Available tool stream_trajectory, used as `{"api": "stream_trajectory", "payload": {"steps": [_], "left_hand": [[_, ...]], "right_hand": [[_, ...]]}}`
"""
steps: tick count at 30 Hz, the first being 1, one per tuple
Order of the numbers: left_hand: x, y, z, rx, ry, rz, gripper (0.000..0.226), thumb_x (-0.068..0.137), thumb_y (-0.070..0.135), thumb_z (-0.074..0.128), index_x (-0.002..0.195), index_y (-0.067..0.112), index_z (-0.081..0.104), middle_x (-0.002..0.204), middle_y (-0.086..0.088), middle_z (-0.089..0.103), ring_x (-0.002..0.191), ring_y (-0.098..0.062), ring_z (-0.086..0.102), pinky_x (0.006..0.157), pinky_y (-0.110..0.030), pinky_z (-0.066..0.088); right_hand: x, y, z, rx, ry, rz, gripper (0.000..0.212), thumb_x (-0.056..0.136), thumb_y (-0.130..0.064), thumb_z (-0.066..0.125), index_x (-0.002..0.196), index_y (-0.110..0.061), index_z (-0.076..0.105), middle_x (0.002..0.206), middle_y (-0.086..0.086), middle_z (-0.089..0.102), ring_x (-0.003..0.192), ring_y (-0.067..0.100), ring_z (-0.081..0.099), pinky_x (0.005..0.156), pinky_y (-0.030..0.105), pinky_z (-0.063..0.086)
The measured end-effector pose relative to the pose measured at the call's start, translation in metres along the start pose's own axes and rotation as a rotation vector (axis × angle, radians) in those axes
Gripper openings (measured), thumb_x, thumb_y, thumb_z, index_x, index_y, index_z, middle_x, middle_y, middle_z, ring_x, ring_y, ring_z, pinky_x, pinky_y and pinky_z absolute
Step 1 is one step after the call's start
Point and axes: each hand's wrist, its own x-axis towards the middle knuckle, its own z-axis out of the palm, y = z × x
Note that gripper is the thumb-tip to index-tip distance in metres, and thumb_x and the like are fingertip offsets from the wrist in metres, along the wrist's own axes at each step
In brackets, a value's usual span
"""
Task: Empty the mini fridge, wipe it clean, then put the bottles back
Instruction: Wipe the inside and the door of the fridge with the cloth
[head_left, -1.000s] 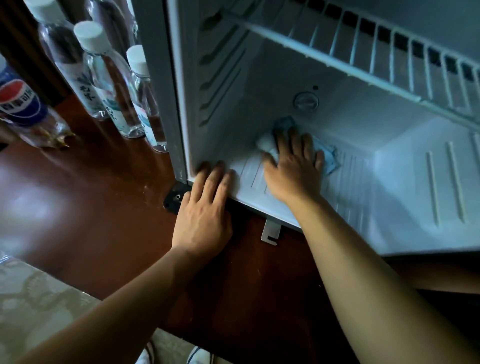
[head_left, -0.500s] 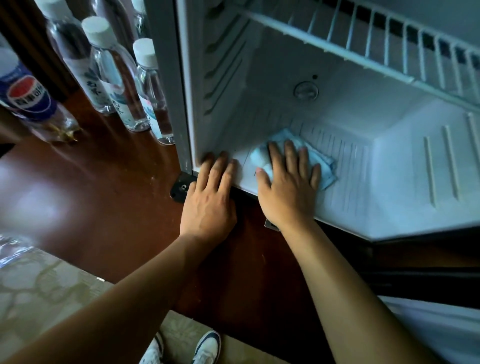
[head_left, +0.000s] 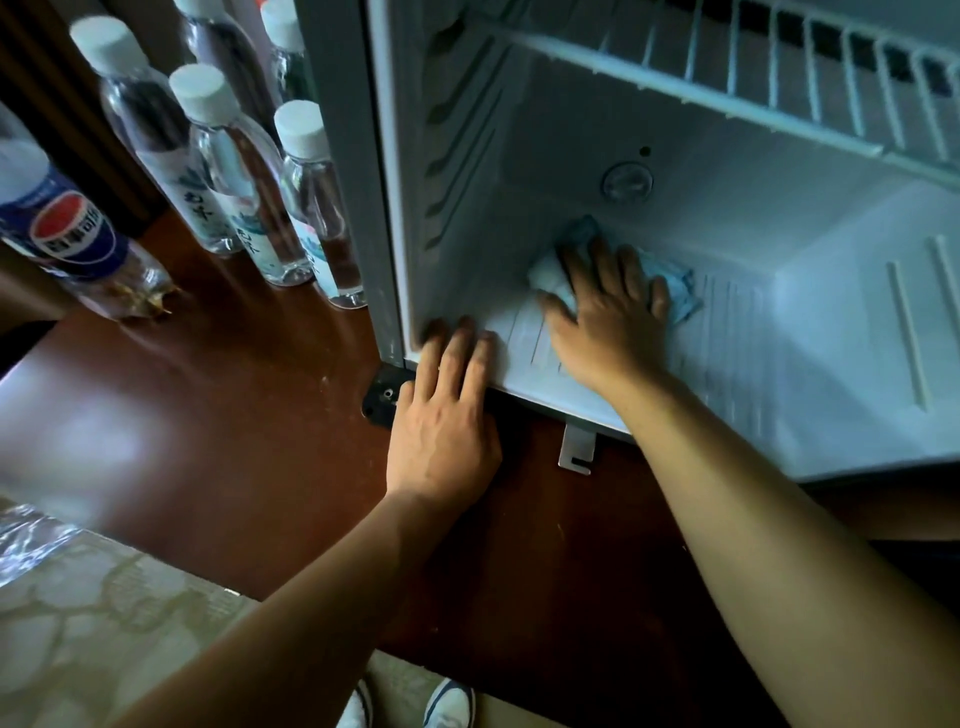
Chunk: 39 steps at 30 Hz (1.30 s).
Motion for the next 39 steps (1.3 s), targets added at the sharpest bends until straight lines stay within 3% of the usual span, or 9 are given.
{"api": "stream_trajectory", "payload": {"steps": [9,15,21,27,31,35,39], "left_hand": [[0.0,-0.002,0.003,0.01,0.011,0.003,0.073,0.078,0.026,0.038,0.149,0.012,0.031,0.155,-0.01,0.034,0.143,-0.031,0.02,0.105,-0.048,0.041],[0.0,-0.004,0.004,-0.021,0.042,0.013,0.071,0.08,0.025,0.041,0.149,0.012,0.034,0.156,-0.009,0.033,0.145,-0.03,0.021,0.105,-0.048,0.042],[-0.001,-0.002,0.005,-0.052,0.043,0.017,0.074,0.078,0.025,0.041,0.15,0.013,0.033,0.157,-0.008,0.03,0.145,-0.031,0.021,0.104,-0.049,0.042],[0.0,-0.001,0.003,-0.063,0.038,0.014,0.073,0.078,0.023,0.041,0.15,0.012,0.033,0.157,-0.01,0.032,0.144,-0.032,0.021,0.104,-0.049,0.041],[0.001,-0.002,0.004,-0.058,0.033,0.016,0.073,0.079,0.024,0.039,0.15,0.012,0.031,0.157,-0.01,0.032,0.144,-0.032,0.021,0.104,-0.049,0.041],[0.0,-0.003,0.004,-0.059,0.025,0.018,0.074,0.079,0.023,0.042,0.151,0.012,0.031,0.158,-0.009,0.032,0.145,-0.032,0.019,0.107,-0.049,0.038],[-0.003,-0.003,0.001,-0.107,0.003,0.009,0.076,0.079,0.016,0.056,0.151,0.011,0.033,0.159,-0.009,0.031,0.147,-0.033,0.02,0.107,-0.052,0.039]], "right_hand": [[-0.044,-0.014,-0.006,0.037,0.011,-0.024,0.067,0.092,-0.063,0.014,0.15,-0.033,0.031,0.16,-0.002,0.023,0.149,0.024,0.012,0.117,0.054,0.008],[-0.1,-0.021,-0.007,0.027,0.024,-0.011,0.062,0.097,-0.06,0.012,0.15,-0.035,0.033,0.159,-0.001,0.026,0.149,0.022,0.014,0.118,0.053,0.01],[-0.093,-0.012,-0.007,0.03,-0.002,-0.015,0.062,0.094,-0.063,0.014,0.149,-0.039,0.029,0.16,-0.005,0.023,0.15,0.02,0.011,0.119,0.05,0.006],[-0.056,-0.003,-0.01,0.029,-0.005,0.0,0.064,0.095,-0.057,0.0,0.15,-0.038,0.027,0.16,-0.003,0.023,0.15,0.022,0.011,0.117,0.052,0.01],[-0.046,-0.003,-0.006,0.076,0.025,0.029,0.062,0.096,-0.056,0.0,0.15,-0.04,0.026,0.16,-0.005,0.022,0.15,0.02,0.009,0.117,0.051,0.007],[-0.055,-0.009,-0.006,0.045,0.046,0.04,0.059,0.097,-0.055,0.012,0.15,-0.037,0.029,0.16,-0.002,0.023,0.15,0.023,0.011,0.117,0.052,0.007],[-0.074,-0.012,-0.005,0.084,0.021,0.102,0.062,0.094,-0.062,0.013,0.15,-0.04,0.027,0.162,-0.006,0.018,0.15,0.018,0.004,0.119,0.05,0.002]]}}
